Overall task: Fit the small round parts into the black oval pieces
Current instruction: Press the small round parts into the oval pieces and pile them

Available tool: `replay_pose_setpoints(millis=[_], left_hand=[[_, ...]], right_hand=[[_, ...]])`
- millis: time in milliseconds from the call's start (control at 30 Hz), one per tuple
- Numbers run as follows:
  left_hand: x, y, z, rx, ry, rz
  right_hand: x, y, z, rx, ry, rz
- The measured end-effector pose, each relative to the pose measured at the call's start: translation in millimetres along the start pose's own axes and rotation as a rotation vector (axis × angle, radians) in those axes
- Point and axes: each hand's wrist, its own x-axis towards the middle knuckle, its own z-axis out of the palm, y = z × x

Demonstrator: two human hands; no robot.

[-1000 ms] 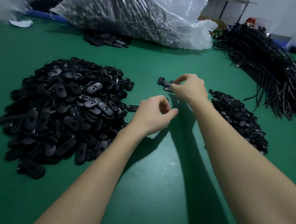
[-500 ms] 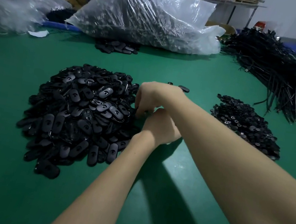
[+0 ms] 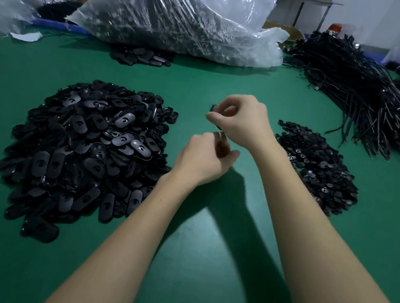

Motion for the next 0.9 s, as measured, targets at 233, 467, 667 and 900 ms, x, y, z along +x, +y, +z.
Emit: replay_pose_setpoints(millis=[233,467,667,900], left_hand=[[1,0,-2,-0.273,-0.001,-0.039],[2,-3,-6,-0.405,-0.020,-0.100],[2,-5,-10,-0.384,-0.010,-0.106],[2,-7,-16,-0.386,-0.006,-0.129]], right_hand=[[-51,52,-11,0.369,0.184,0.135],[-54,66,-21,-0.020,0.131,0.216],[-63,89,-43,-0.420,0.158,0.440],[-66,91,-46,-0.310,0.294,0.433]])
